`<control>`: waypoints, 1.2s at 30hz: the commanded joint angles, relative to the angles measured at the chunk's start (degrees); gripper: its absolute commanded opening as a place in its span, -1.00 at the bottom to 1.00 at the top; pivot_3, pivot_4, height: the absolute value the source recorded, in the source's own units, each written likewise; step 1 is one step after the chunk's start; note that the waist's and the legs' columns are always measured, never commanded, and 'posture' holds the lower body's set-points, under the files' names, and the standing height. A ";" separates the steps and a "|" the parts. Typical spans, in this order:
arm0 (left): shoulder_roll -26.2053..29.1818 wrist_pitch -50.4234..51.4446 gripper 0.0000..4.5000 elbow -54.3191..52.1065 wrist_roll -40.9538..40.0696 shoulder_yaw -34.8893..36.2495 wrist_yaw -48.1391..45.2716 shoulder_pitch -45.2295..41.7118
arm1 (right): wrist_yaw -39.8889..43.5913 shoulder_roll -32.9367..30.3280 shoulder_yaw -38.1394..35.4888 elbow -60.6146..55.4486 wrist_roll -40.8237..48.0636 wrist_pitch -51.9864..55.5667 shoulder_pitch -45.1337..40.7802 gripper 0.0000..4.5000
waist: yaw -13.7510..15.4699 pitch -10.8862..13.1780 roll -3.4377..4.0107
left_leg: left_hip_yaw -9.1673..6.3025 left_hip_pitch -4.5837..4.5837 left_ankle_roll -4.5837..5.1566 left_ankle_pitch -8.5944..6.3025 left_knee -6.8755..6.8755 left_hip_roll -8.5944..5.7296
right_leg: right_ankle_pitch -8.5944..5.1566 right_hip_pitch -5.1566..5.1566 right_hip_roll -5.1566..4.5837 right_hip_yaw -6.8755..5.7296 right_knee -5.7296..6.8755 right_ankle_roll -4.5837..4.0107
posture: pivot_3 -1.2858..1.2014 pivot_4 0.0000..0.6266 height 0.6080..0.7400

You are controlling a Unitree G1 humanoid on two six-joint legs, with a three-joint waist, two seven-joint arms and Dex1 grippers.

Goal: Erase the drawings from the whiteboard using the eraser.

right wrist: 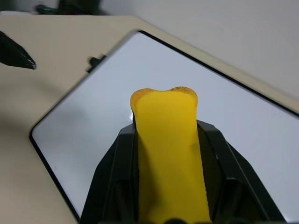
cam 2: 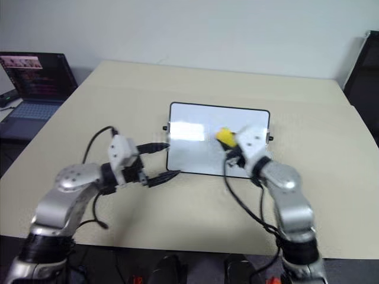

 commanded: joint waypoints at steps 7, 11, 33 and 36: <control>-10.68 -0.60 1.00 9.82 4.23 -14.86 -9.21 -18.47 | -11.45 0.32 -12.16 -7.51 0.19 15.68 6.41 -0.42 | -0.55 -0.04 0.06 | 0.01 0.02 0.01 0.01 0.11 -0.05 | 0.00 0.06 0.00 0.07 0.01 -0.02 | 0.03 -0.52 1.00; -15.11 -0.49 1.00 14.41 5.93 -18.08 -10.82 -23.76 | -12.60 -0.62 -13.36 -3.10 1.52 15.67 6.88 -0.42 | -1.13 -0.04 0.08 | -0.01 0.02 0.02 0.01 0.06 -0.04 | 0.15 0.06 0.01 0.06 0.01 0.26 | 0.03 -0.52 1.00; -18.68 -2.79 1.00 16.68 12.71 -21.01 -10.80 -23.62 | -21.10 -3.58 -20.69 19.60 7.30 0.78 0.84 0.97 | -1.48 0.02 0.36 | -0.07 -0.01 0.03 0.00 0.02 -0.11 | 0.15 0.10 0.00 0.08 -0.01 0.32 | 0.03 -0.52 1.00; -16.91 -0.42 1.00 14.86 11.10 -17.11 -8.75 -21.74 | -20.70 -4.67 -19.99 14.93 8.11 0.28 1.27 0.97 | -1.58 0.10 0.51 | -0.07 -0.01 0.03 0.00 0.02 -0.11 | 0.15 0.10 0.00 0.08 0.00 0.32 | 0.03 -0.52 1.00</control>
